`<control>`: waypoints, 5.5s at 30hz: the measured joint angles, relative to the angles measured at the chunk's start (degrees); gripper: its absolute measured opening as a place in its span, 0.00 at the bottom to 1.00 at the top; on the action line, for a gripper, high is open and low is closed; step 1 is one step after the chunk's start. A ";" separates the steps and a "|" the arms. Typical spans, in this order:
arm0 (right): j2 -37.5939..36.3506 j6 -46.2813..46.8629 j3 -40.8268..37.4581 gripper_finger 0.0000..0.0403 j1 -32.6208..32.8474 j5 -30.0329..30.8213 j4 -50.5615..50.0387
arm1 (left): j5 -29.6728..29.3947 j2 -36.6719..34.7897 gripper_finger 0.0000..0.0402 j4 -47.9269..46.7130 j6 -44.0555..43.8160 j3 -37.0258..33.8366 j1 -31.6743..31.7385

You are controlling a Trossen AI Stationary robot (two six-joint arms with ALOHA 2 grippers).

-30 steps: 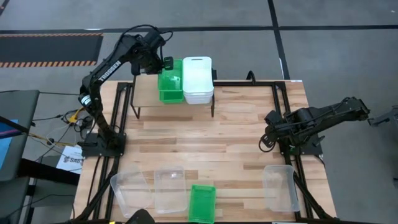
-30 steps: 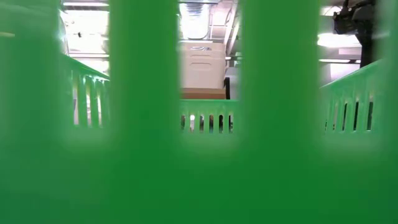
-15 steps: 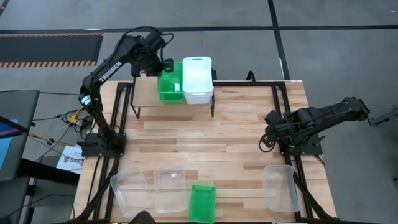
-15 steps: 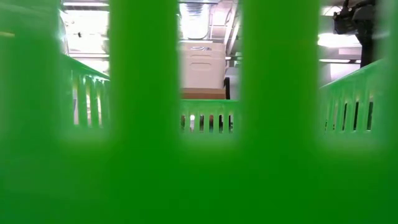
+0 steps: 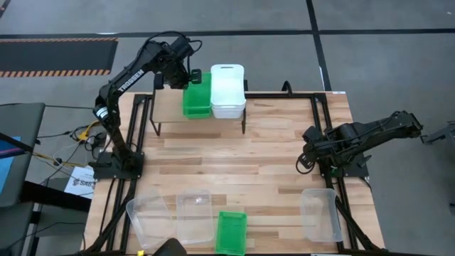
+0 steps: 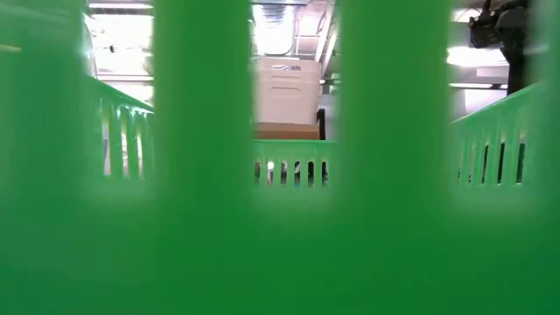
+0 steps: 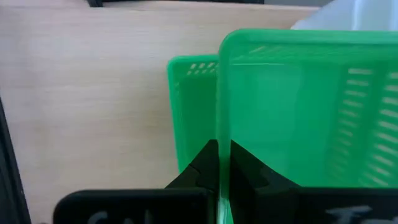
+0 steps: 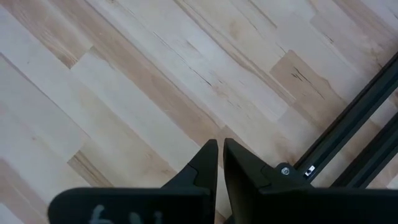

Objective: Stack baskets on shelf by color
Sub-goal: Stack the top green bin on top of the green bin on the shelf, then stack the green bin on top of the green bins on the shelf

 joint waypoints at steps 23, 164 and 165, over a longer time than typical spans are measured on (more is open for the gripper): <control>0.02 0.48 0.00 0.13 0.05 -0.13 0.02 | -3.80 0.89 0.09 -0.78 0.82 -0.02 0.00; 0.07 -1.77 0.02 0.13 -0.02 1.32 4.76 | -23.85 -2.22 0.00 2.39 82.51 13.55 -7.76; 0.07 -1.08 0.02 0.13 -0.02 1.51 4.72 | -21.01 -1.90 0.00 4.45 83.82 13.53 -6.19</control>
